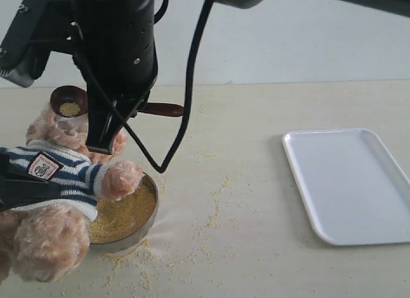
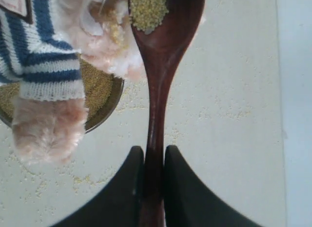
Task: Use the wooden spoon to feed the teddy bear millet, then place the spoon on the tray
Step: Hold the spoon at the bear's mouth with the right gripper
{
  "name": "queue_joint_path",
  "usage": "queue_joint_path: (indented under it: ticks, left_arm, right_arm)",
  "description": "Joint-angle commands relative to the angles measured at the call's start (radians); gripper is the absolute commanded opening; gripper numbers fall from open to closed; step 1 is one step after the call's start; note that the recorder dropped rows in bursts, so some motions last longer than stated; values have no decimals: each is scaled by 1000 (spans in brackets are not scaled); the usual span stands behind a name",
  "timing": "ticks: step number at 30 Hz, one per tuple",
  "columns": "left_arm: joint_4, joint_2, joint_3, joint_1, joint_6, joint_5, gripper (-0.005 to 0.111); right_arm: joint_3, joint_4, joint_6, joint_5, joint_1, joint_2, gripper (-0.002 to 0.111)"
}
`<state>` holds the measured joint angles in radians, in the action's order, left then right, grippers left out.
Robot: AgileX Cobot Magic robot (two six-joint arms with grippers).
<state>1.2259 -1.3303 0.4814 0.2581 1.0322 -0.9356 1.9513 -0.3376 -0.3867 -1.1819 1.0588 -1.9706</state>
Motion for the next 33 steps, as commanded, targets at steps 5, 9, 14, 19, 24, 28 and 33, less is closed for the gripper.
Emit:
queue_joint_path:
  ticks: [5,9,14,19,24,28,33]
  left_arm:
    - [25,-1,-3,1,6,-10,5]
    - [25,-1,-3,1,6,-10,5]
    - [25,-1,-3,1,6,-10,5]
    - [21,-1,-3,1,8,-3,5]
    - [14,-1,-3,1,8,-4,5]
    - [14,-1,-3,1,8,-3,5]
    - [14,-1,-3,1,8,0,5]
  right_arm:
    - [3,-95,36,22,32,4,0]
    - [3,-130,46,22,32,4,0]
    - [3,-169,42,20,49,4,0]
    - [3,-262,45,34,88,4,0]
    - [-13,-297,45,23,93,4,0]
    - [-84,-347,47,9,98,4,0]
    - [-190,-557,160,74,156,4,0]
